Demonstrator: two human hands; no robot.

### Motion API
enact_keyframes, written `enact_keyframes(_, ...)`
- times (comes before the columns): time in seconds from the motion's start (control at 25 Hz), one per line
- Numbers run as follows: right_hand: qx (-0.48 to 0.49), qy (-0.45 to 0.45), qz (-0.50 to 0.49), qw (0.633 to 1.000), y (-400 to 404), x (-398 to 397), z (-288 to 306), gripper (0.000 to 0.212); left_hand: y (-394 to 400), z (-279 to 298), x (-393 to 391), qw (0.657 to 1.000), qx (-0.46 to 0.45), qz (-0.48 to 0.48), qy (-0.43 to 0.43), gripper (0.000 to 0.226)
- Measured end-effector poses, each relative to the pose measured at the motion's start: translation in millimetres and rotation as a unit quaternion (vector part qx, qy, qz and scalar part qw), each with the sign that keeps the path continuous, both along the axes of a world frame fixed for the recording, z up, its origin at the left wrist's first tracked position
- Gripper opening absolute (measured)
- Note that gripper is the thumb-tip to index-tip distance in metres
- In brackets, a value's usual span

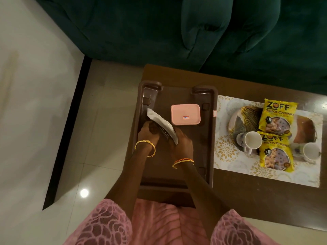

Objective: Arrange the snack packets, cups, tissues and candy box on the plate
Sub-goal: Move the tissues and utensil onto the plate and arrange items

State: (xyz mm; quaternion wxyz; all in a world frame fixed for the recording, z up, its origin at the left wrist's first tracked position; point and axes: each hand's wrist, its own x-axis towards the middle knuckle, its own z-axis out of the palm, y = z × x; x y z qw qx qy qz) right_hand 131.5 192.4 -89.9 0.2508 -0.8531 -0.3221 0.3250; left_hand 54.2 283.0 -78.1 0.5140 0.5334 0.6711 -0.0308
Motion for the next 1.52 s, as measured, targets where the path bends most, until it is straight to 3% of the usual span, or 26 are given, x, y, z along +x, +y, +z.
enact_keyframes(0.16,0.056,0.021,-0.004,0.998,-14,19,25,0.036,-7,5,-4,0.998,0.047,0.016,-0.047,0.075)
enact_keyframes(0.28,0.081,0.042,0.034,0.995,-31,43,50,0.039,-14,18,-5,0.991,0.122,-0.053,-0.006,0.095)
enact_keyframes(0.4,0.085,0.064,0.058,0.993,-51,68,76,0.043,-25,41,3,0.973,0.177,-0.144,-0.029,0.104)
enact_keyframes(0.56,0.077,0.071,0.06,0.993,-87,106,99,0.041,-49,70,35,0.933,0.208,-0.288,-0.049,0.081)
enact_keyframes(0.68,0.069,0.069,0.076,0.992,-114,140,111,0.038,-77,89,69,0.928,0.183,-0.321,-0.044,0.057)
enact_keyframes(0.84,0.077,0.026,0.092,0.992,-154,191,130,0.037,-122,102,123,0.933,0.179,-0.307,-0.063,0.042)
enact_keyframes(0.96,0.075,-0.005,0.099,0.992,-176,230,138,0.039,-151,106,162,0.939,0.158,-0.292,-0.092,0.045)
enact_keyframes(1.2,0.034,-0.041,0.106,0.993,-208,307,133,0.034,-193,103,251,0.919,0.169,-0.339,-0.11,0.048)
enact_keyframes(1.32,0.039,-0.042,0.071,0.996,-224,341,128,0.034,-197,89,291,0.913,0.169,-0.356,-0.105,0.056)
enact_keyframes(1.4,0.048,-0.059,0.029,0.997,-233,365,120,0.031,-186,47,311,0.913,0.174,-0.357,-0.091,0.071)
enact_keyframes(1.52,0.063,-0.082,-0.053,0.993,-245,402,96,0.031,-178,23,333,0.939,0.143,-0.309,-0.05,0.075)
